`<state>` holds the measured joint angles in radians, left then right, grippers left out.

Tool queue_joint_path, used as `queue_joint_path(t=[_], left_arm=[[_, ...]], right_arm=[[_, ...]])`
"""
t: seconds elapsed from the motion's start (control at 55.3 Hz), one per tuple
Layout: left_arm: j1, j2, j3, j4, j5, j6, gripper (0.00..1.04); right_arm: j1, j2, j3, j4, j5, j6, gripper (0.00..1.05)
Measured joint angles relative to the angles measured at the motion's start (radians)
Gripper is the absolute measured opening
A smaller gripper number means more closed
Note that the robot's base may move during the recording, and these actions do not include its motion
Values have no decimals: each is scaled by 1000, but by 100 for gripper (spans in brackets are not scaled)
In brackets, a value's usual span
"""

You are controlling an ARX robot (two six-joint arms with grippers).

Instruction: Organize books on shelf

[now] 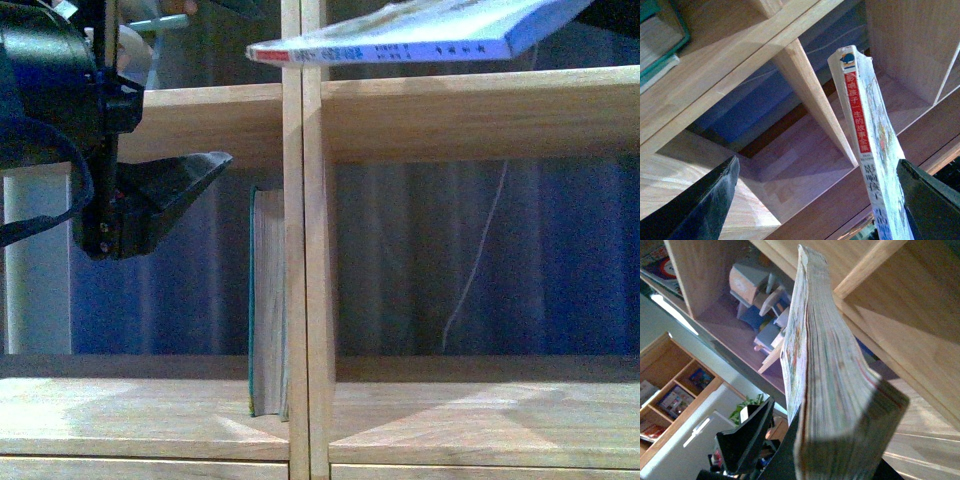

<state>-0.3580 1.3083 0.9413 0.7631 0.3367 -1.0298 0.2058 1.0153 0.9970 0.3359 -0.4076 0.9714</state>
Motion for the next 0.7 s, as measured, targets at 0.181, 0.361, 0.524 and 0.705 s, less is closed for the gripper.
queue_joint_path(t=[0.181, 0.361, 0.524, 0.705], left_arm=[[-21, 35, 57, 5, 0, 1, 97], [-41, 44, 82, 10, -6, 10, 97], [-56, 54, 102, 21, -28, 15, 97], [-68, 55, 112, 17, -60, 35, 88]], right_arm=[[29, -27, -18, -6, -5, -2, 7], [45, -38, -37, -23, -8, -11, 7], [74, -49, -74, -35, -13, -11, 7], [93, -55, -83, -39, -15, -11, 7]])
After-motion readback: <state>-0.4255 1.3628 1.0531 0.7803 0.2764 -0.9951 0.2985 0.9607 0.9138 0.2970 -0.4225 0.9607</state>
